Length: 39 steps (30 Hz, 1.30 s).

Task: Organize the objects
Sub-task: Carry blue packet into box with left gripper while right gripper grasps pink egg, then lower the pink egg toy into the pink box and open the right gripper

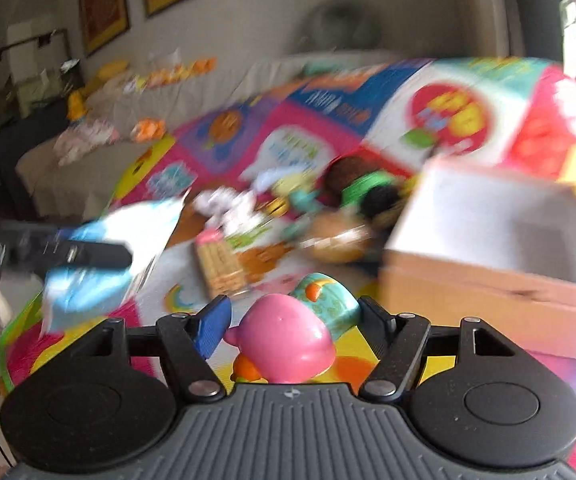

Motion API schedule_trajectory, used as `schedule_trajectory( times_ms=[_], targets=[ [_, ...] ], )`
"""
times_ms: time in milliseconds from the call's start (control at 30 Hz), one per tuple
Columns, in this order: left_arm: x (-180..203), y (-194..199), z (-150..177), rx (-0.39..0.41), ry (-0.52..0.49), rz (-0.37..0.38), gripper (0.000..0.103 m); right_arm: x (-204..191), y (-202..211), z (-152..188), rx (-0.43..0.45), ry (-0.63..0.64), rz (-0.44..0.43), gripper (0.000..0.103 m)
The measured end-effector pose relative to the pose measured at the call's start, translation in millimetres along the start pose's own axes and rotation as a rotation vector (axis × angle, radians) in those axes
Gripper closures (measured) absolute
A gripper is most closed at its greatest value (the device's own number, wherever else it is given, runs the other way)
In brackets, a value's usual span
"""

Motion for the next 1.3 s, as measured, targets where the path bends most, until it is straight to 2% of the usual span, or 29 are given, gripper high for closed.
schedule_trajectory(
  times_ms=[133, 267, 333, 400, 500, 533, 600, 733, 833, 933, 1033, 1133, 1167, 1200, 1300],
  targets=[
    [56, -34, -65, 0.048, -0.083, 0.076, 0.039, 29, 48, 20, 0.118, -0.040, 0.143, 0.034],
    [102, -114, -124, 0.002, -0.066, 0.118, 0.038, 57, 71, 35, 0.161, -0.120, 0.190, 0.034],
    [113, -161, -139, -0.047, -0.036, 0.088, 0.037, 69, 76, 43, 0.172, -0.149, 0.207, 0.034],
    [120, -199, -142, -0.108, -0.011, 0.004, 0.041, 78, 80, 49, 0.177, -0.167, 0.222, 0.034],
    [129, -225, -131, -0.203, -0.063, -0.081, 0.043, 90, 83, 58, 0.187, -0.180, 0.240, 0.034],
    [131, -227, -125, -0.243, -0.093, -0.105, 0.043, 94, 83, 60, 0.188, -0.183, 0.247, 0.034],
    [128, -217, -110, -0.274, -0.089, -0.076, 0.043, 101, 80, 60, 0.185, -0.197, 0.256, 0.033],
    [103, -161, -97, -0.175, -0.009, 0.037, 0.043, 112, 74, 50, 0.191, -0.235, 0.232, 0.033],
    [78, -121, -74, -0.114, -0.004, 0.066, 0.043, 112, 69, 35, 0.178, -0.222, 0.230, 0.033],
    [52, -95, -38, -0.096, -0.046, 0.006, 0.043, 107, 59, 10, 0.159, -0.184, 0.223, 0.033],
    [23, -94, -11, -0.141, -0.018, -0.067, 0.043, 105, 41, -28, 0.148, -0.155, 0.216, 0.033],
    [-7, -96, 6, -0.165, 0.073, -0.064, 0.043, 111, 16, -74, 0.164, -0.165, 0.228, 0.031],
    [-13, -95, 8, -0.161, 0.096, -0.070, 0.044, 116, 6, -85, 0.161, -0.175, 0.228, 0.022],
    [-17, -91, 7, -0.153, 0.110, -0.069, 0.044, 119, -2, -96, 0.150, -0.197, 0.236, 0.017],
    [-25, -79, -9, -0.106, 0.141, -0.025, 0.044, 118, -14, -107, 0.144, -0.218, 0.248, 0.017]
  ],
)
Point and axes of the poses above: each gripper's, at about its wrist camera, not at the fingertips, and y roughly against the way its jaws point, x to its right, z to its underside, the point moved 2 cm from there along -y, roughly the way its jaws point, and after that the axes turned 14 degrees about -x, right-handed, at the moved point
